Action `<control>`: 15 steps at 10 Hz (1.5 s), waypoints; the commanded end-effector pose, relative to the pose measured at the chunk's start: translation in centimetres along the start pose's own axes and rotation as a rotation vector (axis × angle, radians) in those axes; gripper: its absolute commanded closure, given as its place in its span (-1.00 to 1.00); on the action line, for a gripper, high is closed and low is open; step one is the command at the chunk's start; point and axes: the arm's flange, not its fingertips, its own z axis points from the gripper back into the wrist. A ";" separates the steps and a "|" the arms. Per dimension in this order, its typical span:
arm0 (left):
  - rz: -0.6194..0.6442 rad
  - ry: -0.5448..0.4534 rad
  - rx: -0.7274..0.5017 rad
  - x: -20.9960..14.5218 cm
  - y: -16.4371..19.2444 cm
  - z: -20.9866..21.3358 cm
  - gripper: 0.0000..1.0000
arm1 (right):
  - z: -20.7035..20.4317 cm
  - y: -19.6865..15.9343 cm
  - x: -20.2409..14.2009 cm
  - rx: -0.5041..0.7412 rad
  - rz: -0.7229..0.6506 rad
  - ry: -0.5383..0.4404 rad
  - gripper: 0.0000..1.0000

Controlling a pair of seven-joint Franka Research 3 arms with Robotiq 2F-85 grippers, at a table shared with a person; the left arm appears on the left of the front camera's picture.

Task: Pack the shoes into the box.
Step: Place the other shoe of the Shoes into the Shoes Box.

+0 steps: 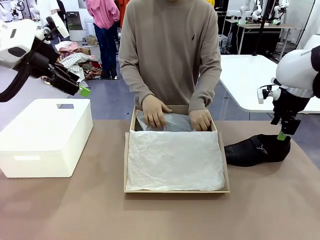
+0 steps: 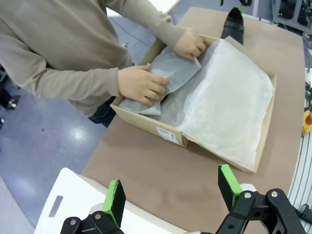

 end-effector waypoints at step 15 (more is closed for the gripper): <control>-0.008 -0.014 -0.016 -0.1 0.1 0.0 -1.00 | -4.8 -3.9 -0.4 0.125 0.063 -0.078 -1.00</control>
